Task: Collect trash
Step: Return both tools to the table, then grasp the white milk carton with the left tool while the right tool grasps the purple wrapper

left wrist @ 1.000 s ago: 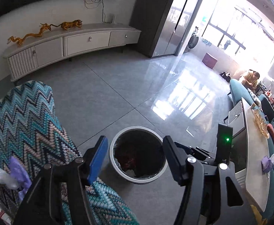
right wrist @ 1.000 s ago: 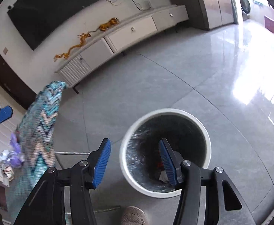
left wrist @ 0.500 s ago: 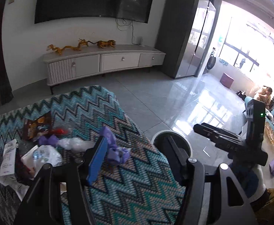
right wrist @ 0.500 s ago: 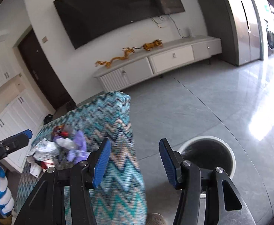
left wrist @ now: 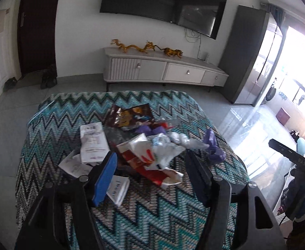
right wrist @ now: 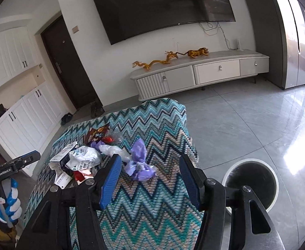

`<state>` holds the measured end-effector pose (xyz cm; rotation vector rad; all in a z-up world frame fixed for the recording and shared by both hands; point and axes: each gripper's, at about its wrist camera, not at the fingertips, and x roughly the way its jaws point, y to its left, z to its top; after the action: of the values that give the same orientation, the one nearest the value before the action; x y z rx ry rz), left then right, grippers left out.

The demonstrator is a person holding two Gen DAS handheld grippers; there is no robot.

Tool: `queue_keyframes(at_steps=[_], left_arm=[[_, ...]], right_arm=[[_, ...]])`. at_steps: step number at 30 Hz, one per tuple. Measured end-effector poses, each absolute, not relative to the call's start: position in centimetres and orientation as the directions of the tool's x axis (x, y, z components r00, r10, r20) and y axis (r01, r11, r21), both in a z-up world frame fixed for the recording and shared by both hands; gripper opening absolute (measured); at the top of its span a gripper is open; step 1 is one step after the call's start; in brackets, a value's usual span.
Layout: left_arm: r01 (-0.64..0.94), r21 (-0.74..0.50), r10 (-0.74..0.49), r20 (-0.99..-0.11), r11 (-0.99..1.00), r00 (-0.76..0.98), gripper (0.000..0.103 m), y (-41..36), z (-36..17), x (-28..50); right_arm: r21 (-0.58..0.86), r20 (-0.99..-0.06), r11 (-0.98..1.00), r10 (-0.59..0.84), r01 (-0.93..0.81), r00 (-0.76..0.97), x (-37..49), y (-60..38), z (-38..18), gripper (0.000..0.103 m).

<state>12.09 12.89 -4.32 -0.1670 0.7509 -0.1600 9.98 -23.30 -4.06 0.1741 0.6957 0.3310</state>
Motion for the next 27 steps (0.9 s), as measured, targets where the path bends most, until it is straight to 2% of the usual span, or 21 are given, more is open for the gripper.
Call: queue_keyframes(at_steps=[3,5,13,19,27], left_arm=[[0.026,-0.206,-0.161,-0.678,0.978,0.718,0.066,15.8,-4.8,13.2],[-0.006,-0.214,-0.147,-0.693,0.977,0.706,0.073,17.3,-5.1,14.2],[-0.093,-0.27,-0.167,-0.793,0.958,0.587,0.074,20.1,-7.9,20.2],[-0.123,-0.189,-0.113,-0.881,0.974,0.46,0.074,19.3,-11.0,24.9],[-0.14,-0.1,-0.047,-0.938,0.985,0.343,0.074,18.3,-14.0,28.2]], right_arm=[[0.257,-0.611,0.93,0.366,-0.262,0.702,10.5,-21.9,-4.7,0.059],[0.254,-0.622,0.927,0.375,-0.276,0.687,11.1,-20.8,-5.4,0.06],[0.246,-0.68,0.916,0.397,-0.318,0.616,13.6,-18.1,-8.8,0.064],[0.222,-0.719,0.912,0.391,-0.344,0.574,15.8,-17.0,-11.2,0.066],[0.222,-0.743,0.907,0.396,-0.358,0.539,18.4,-16.3,-13.4,0.066]])
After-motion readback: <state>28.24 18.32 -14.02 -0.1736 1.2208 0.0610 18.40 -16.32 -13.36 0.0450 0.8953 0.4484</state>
